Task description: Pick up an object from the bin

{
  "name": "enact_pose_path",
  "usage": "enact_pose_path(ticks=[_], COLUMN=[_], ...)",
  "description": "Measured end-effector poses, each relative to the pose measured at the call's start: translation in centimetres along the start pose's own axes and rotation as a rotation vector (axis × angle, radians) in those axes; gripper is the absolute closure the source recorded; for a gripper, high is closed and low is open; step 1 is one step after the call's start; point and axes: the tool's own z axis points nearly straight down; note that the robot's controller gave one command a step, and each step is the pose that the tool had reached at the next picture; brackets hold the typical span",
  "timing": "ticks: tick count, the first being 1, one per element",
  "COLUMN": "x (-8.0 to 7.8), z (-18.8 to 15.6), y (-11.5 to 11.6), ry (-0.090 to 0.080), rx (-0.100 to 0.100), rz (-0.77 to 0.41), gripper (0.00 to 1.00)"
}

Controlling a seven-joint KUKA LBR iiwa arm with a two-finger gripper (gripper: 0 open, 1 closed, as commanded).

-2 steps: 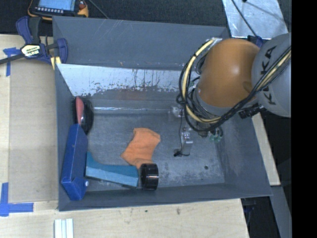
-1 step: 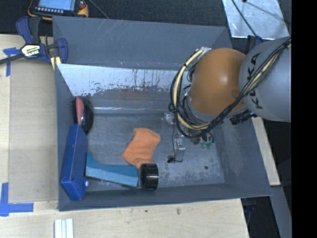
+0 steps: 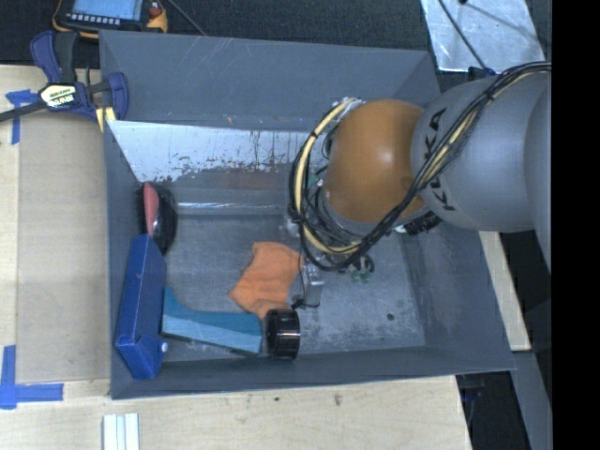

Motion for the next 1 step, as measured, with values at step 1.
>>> enact_pose_path(ticks=[1], x=[-0.17], z=[3.18], y=[0.54], ry=[-0.008], rx=[-0.002], rz=[0.071], gripper=[0.0])
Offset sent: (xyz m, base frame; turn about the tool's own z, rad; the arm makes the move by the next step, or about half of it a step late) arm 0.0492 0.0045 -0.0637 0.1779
